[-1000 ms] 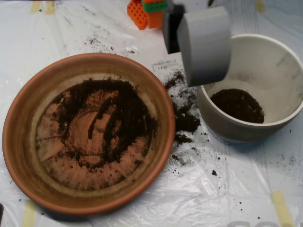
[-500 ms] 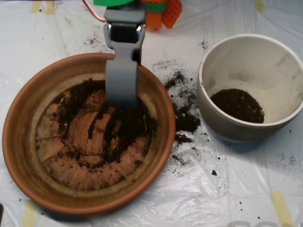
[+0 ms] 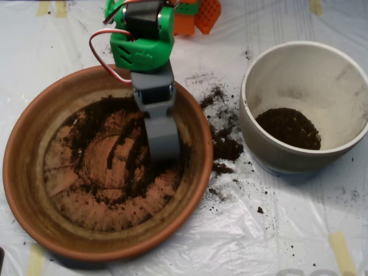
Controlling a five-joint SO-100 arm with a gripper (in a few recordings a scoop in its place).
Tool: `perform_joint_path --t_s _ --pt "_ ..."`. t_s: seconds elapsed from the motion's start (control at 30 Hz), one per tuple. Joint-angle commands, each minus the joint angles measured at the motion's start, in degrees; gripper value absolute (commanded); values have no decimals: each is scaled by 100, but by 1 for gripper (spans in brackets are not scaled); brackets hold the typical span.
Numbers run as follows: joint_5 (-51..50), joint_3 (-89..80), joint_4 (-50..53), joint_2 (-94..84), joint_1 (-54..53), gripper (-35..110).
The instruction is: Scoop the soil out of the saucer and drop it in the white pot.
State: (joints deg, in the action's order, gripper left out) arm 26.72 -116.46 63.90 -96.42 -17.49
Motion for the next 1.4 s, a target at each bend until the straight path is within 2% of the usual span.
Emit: perform_joint_path --t_s 0.0,0.37,0.5,0.57,0.87,1.1,1.37 --pt "325 334 -185 79 -53 41" --pt "765 1397 -9 1310 -79 40" --pt "800 1485 -97 1459 18 34" --pt "765 1336 -202 1397 70 26" --pt "853 0 -809 369 255 21" --pt "861 -202 -800 114 202 0" --pt "633 132 -255 -281 246 -1"
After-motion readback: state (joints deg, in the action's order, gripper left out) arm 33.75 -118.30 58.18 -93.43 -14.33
